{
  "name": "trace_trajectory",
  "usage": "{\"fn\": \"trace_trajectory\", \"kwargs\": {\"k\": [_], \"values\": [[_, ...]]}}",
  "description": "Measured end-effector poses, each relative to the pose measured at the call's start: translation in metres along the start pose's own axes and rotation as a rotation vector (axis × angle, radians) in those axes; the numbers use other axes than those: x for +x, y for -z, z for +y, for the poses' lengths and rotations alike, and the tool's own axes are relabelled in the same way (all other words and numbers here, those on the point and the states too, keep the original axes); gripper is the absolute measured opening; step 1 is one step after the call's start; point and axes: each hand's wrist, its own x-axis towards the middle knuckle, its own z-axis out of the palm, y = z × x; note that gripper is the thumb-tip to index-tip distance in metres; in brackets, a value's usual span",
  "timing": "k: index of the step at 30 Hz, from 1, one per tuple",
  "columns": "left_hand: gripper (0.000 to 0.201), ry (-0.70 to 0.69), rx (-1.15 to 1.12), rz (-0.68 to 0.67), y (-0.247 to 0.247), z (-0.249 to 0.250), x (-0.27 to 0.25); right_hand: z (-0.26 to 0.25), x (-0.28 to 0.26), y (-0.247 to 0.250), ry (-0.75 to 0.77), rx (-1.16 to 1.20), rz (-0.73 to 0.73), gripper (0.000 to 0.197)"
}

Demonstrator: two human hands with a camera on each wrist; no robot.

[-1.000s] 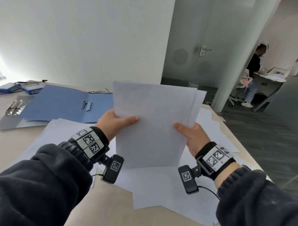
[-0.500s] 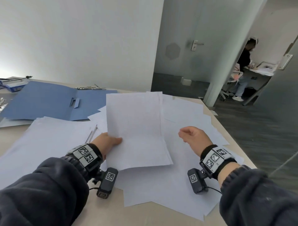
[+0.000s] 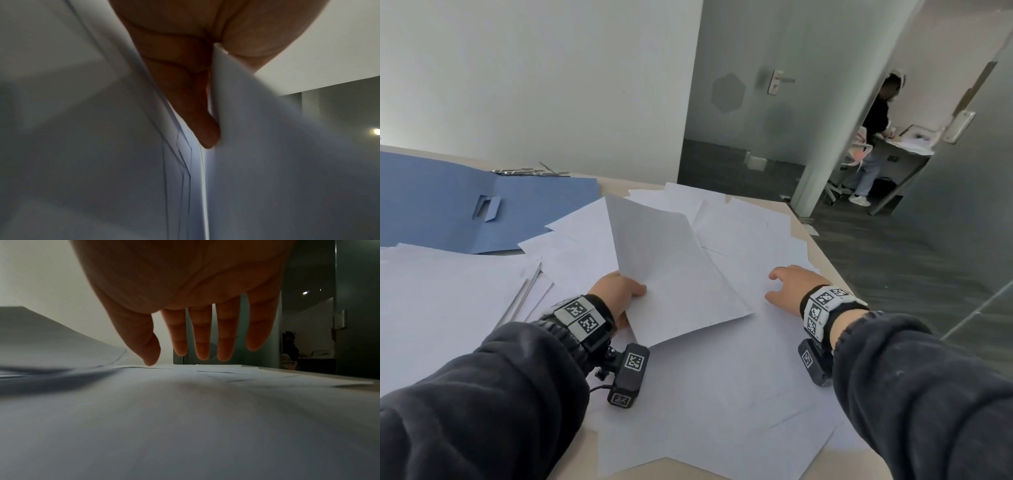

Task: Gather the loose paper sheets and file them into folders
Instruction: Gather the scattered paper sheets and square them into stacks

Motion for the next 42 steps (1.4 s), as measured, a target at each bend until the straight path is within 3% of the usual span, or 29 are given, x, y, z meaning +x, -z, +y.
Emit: {"fn": "trace_trajectory", "kwargs": {"k": [7,15,24,37,42], "values": [[0.039,-0.003,-0.166,-0.005,-0.022,-0.002,0.019,0.003,0.054,0.015,-0.006,-0.095,-0.059,0.056],[0.058,-0.05,-0.342,-0.115,-0.019,-0.011,0.024,-0.015,0.096,0.022,0.125,-0.213,-0.037,0.059],[0.066,-0.078,-0.405,-0.216,-0.015,-0.014,0.027,-0.028,0.127,0.012,0.158,-0.242,-0.097,0.07],[0.066,-0.083,-0.425,-0.227,-0.017,-0.013,0.026,-0.035,0.133,0.011,0.208,-0.325,-0.081,0.054],[0.066,-0.083,-0.418,-0.217,-0.017,-0.014,0.027,-0.042,0.124,0.014,0.237,-0.378,-0.047,0.019]]}}
